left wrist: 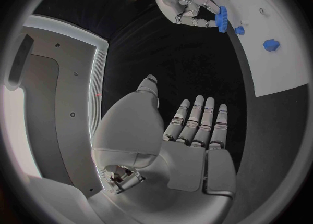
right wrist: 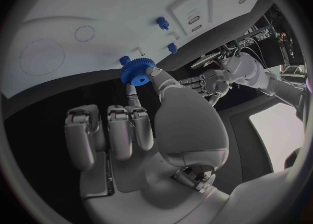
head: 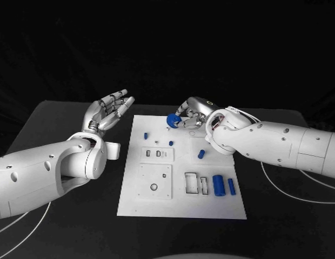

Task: Assemble the parts on the task board

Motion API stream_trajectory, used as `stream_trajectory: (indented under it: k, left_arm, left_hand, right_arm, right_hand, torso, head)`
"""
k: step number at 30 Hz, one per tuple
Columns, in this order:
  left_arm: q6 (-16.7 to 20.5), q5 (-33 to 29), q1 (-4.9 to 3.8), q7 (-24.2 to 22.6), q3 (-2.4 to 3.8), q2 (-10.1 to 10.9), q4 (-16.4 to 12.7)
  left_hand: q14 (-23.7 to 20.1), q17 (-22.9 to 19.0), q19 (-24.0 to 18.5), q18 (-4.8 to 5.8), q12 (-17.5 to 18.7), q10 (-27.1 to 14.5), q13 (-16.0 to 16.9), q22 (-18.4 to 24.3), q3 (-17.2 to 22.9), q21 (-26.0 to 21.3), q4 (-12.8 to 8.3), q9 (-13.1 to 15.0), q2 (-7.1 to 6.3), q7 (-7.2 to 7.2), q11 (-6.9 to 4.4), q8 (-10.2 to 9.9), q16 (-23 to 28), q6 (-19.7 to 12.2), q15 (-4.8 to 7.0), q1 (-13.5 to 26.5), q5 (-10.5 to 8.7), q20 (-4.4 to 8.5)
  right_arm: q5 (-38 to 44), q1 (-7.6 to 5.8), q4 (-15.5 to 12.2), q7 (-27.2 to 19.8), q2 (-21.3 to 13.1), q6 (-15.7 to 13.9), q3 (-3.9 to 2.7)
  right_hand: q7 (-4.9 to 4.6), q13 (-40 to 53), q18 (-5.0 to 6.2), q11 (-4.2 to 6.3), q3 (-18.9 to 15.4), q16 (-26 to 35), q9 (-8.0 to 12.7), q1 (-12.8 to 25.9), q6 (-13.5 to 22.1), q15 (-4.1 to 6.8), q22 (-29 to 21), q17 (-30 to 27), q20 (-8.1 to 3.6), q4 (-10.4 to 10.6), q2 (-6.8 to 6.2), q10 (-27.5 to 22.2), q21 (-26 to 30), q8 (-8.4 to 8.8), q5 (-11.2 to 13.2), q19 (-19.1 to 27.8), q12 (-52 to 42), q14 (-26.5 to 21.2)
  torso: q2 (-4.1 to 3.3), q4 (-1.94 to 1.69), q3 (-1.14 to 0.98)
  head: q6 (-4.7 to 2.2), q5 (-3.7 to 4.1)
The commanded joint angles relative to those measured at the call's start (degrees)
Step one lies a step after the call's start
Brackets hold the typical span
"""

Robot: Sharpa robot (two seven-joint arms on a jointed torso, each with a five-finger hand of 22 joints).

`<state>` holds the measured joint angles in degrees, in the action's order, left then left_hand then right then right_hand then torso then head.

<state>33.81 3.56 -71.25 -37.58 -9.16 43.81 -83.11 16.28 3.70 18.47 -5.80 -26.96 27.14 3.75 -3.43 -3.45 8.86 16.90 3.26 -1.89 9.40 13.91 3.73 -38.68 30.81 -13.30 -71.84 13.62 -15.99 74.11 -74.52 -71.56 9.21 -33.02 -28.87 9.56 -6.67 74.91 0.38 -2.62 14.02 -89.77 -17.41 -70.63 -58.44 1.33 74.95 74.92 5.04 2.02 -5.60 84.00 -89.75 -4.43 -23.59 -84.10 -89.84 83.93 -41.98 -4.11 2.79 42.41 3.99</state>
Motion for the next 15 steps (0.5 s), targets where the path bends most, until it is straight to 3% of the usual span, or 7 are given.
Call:
stream_trajectory:
  k: [1,6,11,15]
  left_arm:
    - [-0.78,0.38,-0.04,-0.63,0.04,-0.07,-0.26]
    - [-0.72,0.38,-0.05,-0.65,0.04,0.17,-0.59]
    - [-0.55,0.38,-0.06,-0.66,0.05,0.46,-0.84]
    - [-0.54,0.38,-0.08,-0.66,0.05,0.51,-1.02]
  left_hand:
    - [-0.29,0.03,-0.42,-0.96,-0.06,0.02,-0.06,0.07,0.40,0.09,-0.04,0.03,0.43,6.77,0.28,0.28,-0.24,-0.04,-0.08,0.00,0.10,0.01]
    - [-0.29,0.03,-0.41,-0.96,-0.07,0.02,-0.05,0.07,0.39,0.10,-0.04,0.03,0.46,6.78,0.28,0.30,-0.25,0.02,-0.08,-0.02,0.10,0.01]
    - [-0.29,0.03,-0.41,-0.96,-0.07,0.02,-0.05,0.07,0.39,0.10,-0.04,0.03,0.46,6.78,0.28,0.30,-0.25,0.02,-0.08,-0.02,0.10,0.01]
    - [-0.29,0.03,-0.41,-0.96,-0.07,0.02,-0.05,0.07,0.39,0.10,-0.04,0.03,0.46,6.78,0.28,0.30,-0.25,0.02,-0.08,-0.02,0.10,0.01]
  right_arm:
    - [2.46,0.27,1.05,-1.04,1.10,0.25,-0.02]
    - [3.03,0.64,2.15,-0.70,2.42,1.41,-0.02]
    - [3.71,0.90,2.84,-0.13,3.34,2.78,-0.02]
    - [4.44,1.16,3.37,0.59,3.89,3.76,-0.03]
  right_hand:
    - [0.10,15.09,-0.38,-0.47,0.35,-0.23,0.00,-0.34,0.10,-0.39,15.05,15.08,0.41,-0.13,0.12,6.00,-0.25,-0.07,0.40,-5.90,-0.16,6.07]
    - [0.05,15.09,-0.38,-0.50,0.38,-0.23,0.07,-0.27,0.11,-0.42,15.05,15.08,0.44,-0.17,0.12,6.00,-0.25,0.07,0.87,-5.90,-0.16,6.07]
    - [0.04,15.09,-0.38,-0.53,0.39,-0.23,0.12,-0.26,0.16,-0.45,15.05,15.08,0.45,-0.23,0.10,6.00,-0.25,0.17,1.16,-5.90,-0.16,6.07]
    - [0.04,15.09,-0.38,-0.53,0.42,-0.23,0.14,-0.27,0.15,-0.45,15.05,15.08,0.47,-0.26,0.12,6.00,-0.25,0.21,1.32,-5.90,-0.16,6.07]
  torso:
    - [-0.02,0.01,-0.01]
    - [-0.04,-0.12,0.02]
    - [0.04,0.11,0.01]
    - [0.02,0.01,0.05]
  head:
    - [0.02,-0.15]
    - [0.41,-0.31]
    - [0.58,-0.61]
    - [1.00,-0.67]
